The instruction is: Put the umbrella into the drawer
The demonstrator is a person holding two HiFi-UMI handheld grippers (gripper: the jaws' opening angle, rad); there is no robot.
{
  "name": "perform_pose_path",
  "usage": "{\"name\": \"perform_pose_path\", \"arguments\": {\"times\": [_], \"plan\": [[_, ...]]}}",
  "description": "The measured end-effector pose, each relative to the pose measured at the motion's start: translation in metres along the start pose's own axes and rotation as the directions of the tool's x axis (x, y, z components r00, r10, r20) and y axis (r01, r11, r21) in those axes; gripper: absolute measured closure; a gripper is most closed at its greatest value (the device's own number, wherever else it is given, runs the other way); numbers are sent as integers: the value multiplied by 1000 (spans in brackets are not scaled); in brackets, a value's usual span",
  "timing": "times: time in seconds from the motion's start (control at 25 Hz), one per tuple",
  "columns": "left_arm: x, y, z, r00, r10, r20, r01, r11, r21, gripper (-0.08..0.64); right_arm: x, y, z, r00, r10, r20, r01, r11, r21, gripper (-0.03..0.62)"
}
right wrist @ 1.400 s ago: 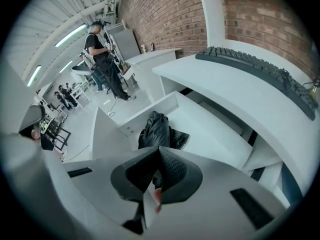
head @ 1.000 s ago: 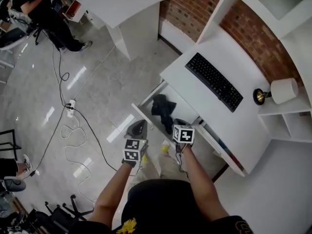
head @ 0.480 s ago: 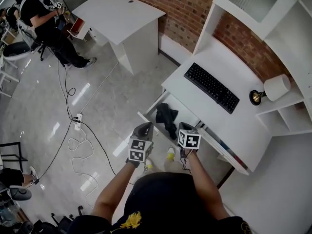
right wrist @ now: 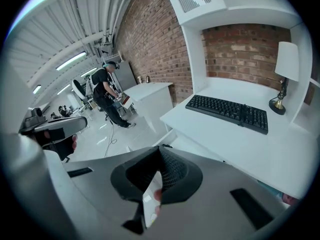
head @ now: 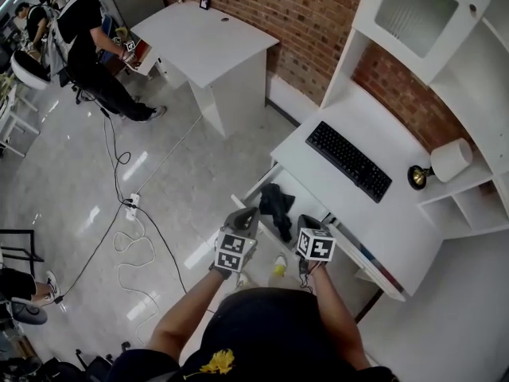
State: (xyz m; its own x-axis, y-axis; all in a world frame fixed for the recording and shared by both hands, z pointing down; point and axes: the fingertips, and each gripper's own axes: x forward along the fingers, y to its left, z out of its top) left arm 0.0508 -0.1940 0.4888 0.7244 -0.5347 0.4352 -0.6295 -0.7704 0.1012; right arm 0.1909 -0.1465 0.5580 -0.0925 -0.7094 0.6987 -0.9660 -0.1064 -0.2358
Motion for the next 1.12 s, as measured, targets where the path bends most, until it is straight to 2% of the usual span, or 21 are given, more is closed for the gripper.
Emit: {"name": "perform_pose_path", "arguments": {"times": [0.16,0.56,1.12], "plan": [[-7,2,9,1000,8,23,-9,999,39,545,-2,9,12,999,10,31,-10,1000,-15,589],[-19,13,37,994,53,93,-55,998,14,545,-26,7,45,992,15,122,-11,999,-30,589],[-34,23,71,978,95,185,-102,994,30,545,-66,9,93,956,38,290,-16,997,-76,589]]}}
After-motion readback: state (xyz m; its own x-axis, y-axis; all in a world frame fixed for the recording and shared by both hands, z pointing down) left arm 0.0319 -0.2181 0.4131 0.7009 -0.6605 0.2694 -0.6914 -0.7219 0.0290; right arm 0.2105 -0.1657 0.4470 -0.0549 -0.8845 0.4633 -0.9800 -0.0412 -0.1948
